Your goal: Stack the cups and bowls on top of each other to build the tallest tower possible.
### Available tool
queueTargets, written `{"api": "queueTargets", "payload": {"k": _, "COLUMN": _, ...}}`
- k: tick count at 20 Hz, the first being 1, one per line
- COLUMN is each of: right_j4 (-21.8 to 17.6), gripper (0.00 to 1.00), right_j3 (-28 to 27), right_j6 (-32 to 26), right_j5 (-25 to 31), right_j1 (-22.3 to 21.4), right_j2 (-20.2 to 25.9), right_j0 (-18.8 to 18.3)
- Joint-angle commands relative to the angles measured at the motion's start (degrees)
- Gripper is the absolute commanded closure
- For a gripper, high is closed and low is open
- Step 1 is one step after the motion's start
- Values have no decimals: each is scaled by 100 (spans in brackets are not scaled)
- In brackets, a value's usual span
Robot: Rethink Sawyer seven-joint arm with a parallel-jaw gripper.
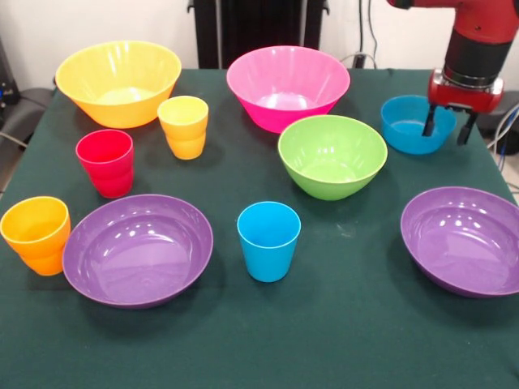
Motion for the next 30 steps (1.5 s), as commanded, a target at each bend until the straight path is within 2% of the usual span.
{"api": "queueTargets", "payload": {"k": 1, "right_j4": 108, "gripper": 0, "right_j3": 251, "right_j6": 992, "right_j5": -356, "right_j1": 163, "right_j2": 464, "right_j0": -212}}
{"api": "queueTargets", "payload": {"k": 6, "right_j4": 96, "gripper": 0, "right_j3": 283, "right_j6": 963, "right_j5": -264, "right_j1": 128, "right_j2": 498, "right_j0": -268}}
{"api": "queueTargets", "payload": {"k": 7, "right_j4": 96, "gripper": 100, "right_j3": 344, "right_j6": 996, "right_j5": -288, "right_j1": 103, "right_j2": 509, "right_j0": -259}}
{"api": "queueTargets", "payload": {"k": 24, "right_j4": 161, "gripper": 100, "right_j3": 203, "right_j6": 1009, "right_j5": -129, "right_j1": 110, "right_j2": 408, "right_j0": -198}}
{"api": "queueTargets", "payload": {"k": 26, "right_j4": 194, "gripper": 100, "right_j3": 165, "right_j6": 968, "right_j5": 190, "right_j1": -42, "right_j2": 358, "right_j0": -229}}
{"api": "queueTargets", "payload": {"k": 30, "right_j4": 149, "gripper": 100, "right_j3": 149, "right_j6": 902, "right_j5": 999, "right_j1": -632, "right_j2": 61, "right_j0": -143}}
